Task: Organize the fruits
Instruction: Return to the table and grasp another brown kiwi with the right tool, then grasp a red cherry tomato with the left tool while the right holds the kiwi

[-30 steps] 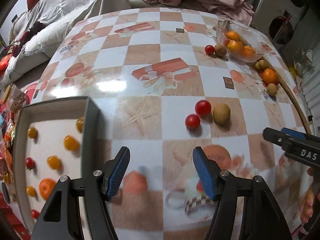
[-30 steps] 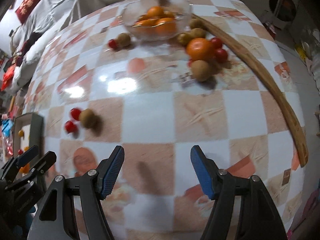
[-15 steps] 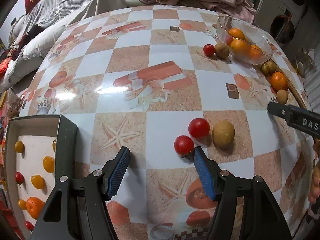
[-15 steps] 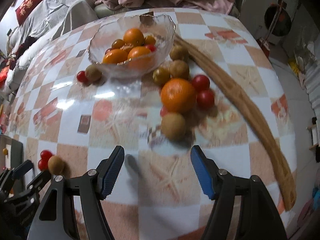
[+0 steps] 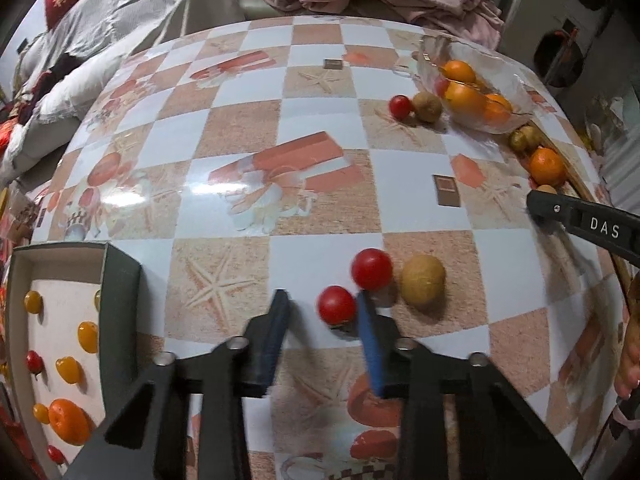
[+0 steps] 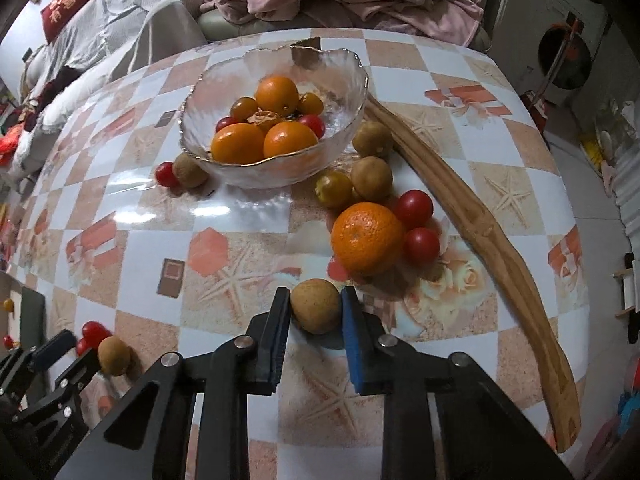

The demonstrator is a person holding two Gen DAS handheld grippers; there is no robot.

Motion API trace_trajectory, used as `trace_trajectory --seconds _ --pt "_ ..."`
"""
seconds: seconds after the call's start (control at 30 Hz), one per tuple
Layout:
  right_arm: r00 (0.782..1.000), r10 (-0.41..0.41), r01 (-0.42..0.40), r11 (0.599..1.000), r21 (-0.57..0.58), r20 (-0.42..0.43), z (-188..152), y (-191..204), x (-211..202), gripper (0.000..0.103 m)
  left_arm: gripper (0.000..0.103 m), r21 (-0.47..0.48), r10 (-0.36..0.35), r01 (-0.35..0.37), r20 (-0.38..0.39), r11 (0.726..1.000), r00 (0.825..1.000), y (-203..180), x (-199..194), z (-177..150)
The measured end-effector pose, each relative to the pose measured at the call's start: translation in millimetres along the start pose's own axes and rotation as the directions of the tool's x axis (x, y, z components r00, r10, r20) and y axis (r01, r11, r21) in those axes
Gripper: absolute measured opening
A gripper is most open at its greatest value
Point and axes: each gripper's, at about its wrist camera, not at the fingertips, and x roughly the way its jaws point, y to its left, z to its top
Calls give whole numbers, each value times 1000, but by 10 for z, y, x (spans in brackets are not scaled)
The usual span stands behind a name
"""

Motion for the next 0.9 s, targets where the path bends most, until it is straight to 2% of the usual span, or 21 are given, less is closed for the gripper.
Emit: trace_trajectory --seconds 0.07,0.43,0.63,0.83,0.9 --pt "1000 21 -21 1000 6 -8 -50 12 -36 28 23 -3 -39 39 -9 999 999 -2 -13 0" --pt "994 91 -89 996 25 -60 -479 162 -295 28 23 -16 -103 103 12 995 995 86 -315 -93" --pt "991 106 -105 994 15 -81 -680 351 -417 28 24 -12 -107 107 16 994 994 190 -433 -193" --pt "990 109 -107 994 27 -90 -793 416 -515 28 24 37 -75 74 33 997 997 156 -315 -159" --pt "990 110 -108 994 27 -92 -811 413 -533 28 24 43 -70 70 18 997 997 143 -215 -139"
